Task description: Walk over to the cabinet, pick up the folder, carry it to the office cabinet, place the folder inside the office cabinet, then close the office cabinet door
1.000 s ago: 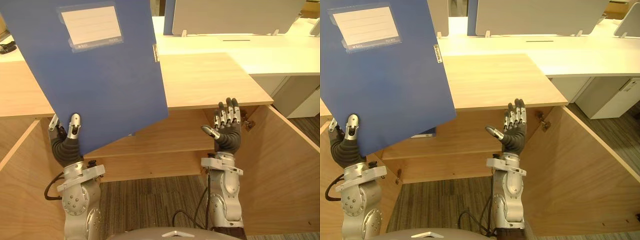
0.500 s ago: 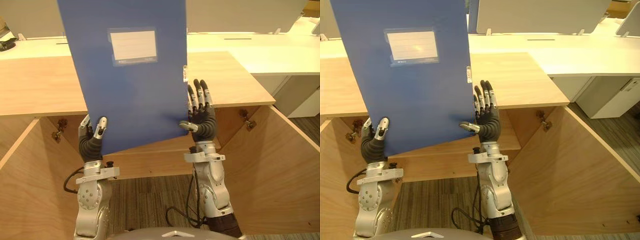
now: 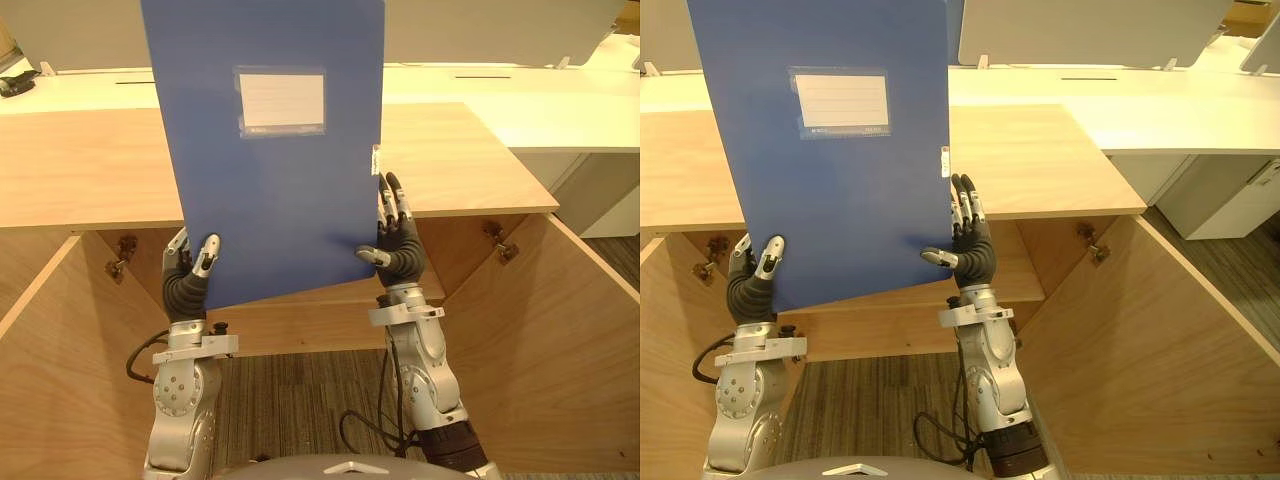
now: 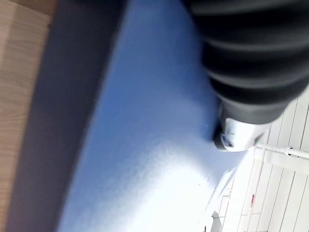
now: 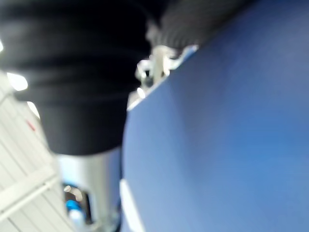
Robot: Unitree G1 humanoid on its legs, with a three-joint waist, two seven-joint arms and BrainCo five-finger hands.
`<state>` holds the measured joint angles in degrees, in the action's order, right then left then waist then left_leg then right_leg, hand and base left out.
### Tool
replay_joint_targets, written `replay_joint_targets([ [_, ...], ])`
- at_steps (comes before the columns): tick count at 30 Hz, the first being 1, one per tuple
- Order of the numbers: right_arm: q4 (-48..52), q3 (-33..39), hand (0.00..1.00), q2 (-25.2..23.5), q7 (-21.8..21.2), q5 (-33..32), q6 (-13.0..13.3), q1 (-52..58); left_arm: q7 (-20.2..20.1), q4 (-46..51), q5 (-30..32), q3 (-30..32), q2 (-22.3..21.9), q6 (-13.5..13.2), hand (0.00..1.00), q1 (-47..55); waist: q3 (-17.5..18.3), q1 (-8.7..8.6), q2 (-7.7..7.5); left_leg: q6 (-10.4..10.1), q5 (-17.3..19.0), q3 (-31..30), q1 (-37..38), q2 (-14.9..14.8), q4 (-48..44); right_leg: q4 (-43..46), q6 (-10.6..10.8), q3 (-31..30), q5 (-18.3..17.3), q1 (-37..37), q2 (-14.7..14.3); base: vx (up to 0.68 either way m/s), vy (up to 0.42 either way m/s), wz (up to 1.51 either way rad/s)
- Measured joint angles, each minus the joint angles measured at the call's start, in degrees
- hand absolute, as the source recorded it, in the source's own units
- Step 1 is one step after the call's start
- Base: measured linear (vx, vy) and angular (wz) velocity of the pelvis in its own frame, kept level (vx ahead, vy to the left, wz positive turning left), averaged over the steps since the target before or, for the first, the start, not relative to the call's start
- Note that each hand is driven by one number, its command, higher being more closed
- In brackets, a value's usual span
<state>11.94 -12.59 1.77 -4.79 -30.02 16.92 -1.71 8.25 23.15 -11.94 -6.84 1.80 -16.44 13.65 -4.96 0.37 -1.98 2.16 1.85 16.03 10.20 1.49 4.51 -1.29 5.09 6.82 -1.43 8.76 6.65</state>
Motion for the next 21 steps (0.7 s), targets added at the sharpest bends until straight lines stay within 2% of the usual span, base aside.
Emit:
replay_joint_targets([
  [6,-4.0,2.0,0.0,-0.2,0.1,-0.2,-1.3,-0.9,-1.7,0.8,1.0,-0.4,0.6,0.0,1.0,-1.2,0.1,-0.15,-0.14,0.1,0.0,0.0,0.0,0.0,0.0,0.0,0.0,0.0,0.0,0.1,0.0,0.0,0.0,0.0],
  [13,-4.9,2.5,0.0,0.2,-0.1,-3.9,-2.6,-1.9,-2.8,0.8,0.9,-0.2,0.6,0.0,1.0,-1.2,0.2,-0.19,-0.29,0.1,0.0,0.0,0.1,0.0,0.0,0.1,0.0,-0.1,0.0,0.0,0.1,0.0,0.0,0.0],
  [21,-7.5,2.0,0.0,6.2,-3.2,-5.6,-4.8,-5.5,-3.7,0.8,0.9,0.0,3.6,0.0,1.0,-2.8,0.3,0.32,-0.42,0.1,0.0,0.0,0.1,0.0,0.0,0.1,0.0,-0.1,0.1,0.0,0.1,0.0,0.0,0.0],
])
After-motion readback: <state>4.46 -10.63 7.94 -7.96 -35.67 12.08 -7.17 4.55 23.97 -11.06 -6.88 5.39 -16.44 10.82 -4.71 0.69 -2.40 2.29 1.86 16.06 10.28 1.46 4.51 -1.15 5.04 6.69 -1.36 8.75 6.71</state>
